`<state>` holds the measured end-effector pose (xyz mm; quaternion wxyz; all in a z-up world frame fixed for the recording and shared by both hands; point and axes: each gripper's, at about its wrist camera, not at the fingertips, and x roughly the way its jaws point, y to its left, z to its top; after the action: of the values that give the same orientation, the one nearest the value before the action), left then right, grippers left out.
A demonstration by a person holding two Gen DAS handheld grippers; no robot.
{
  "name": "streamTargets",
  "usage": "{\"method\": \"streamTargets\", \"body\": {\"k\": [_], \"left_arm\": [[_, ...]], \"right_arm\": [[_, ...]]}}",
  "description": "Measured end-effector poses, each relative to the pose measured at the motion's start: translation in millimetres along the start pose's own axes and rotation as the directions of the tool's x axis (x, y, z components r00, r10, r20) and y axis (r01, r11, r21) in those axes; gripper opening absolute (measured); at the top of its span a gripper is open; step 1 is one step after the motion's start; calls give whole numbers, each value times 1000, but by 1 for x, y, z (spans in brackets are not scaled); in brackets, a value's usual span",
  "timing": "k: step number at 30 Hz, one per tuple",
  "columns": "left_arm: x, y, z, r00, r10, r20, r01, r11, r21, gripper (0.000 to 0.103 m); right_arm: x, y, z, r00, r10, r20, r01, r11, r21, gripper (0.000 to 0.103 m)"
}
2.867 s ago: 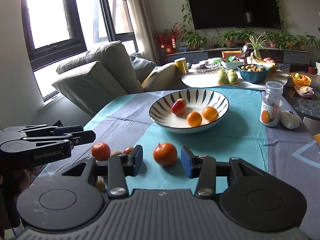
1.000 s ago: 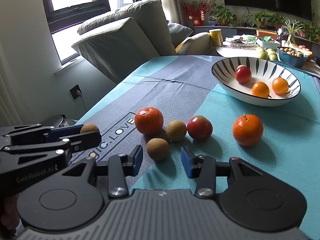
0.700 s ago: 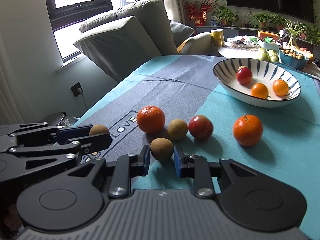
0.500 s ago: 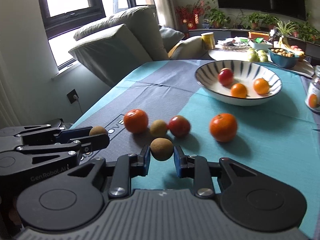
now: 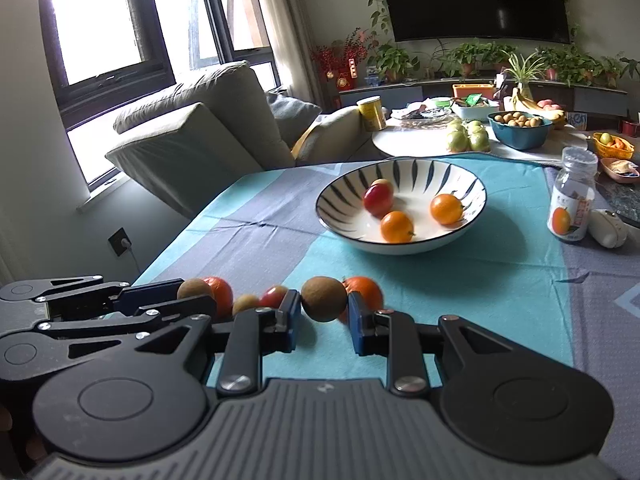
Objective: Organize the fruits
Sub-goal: 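Carry both kiwis with both tools over the striped bowl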
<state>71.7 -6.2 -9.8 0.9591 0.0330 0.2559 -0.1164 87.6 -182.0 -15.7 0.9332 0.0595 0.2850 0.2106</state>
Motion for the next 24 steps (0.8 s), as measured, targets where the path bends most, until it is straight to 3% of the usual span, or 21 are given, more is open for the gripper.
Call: {"method": "streamTargets", "body": {"k": [24], "left_arm": [[48, -22, 44, 998, -51, 32, 49, 996, 69, 25]], "right_arm": [[10, -41, 26, 997, -39, 65, 36, 998, 58, 78]]}}
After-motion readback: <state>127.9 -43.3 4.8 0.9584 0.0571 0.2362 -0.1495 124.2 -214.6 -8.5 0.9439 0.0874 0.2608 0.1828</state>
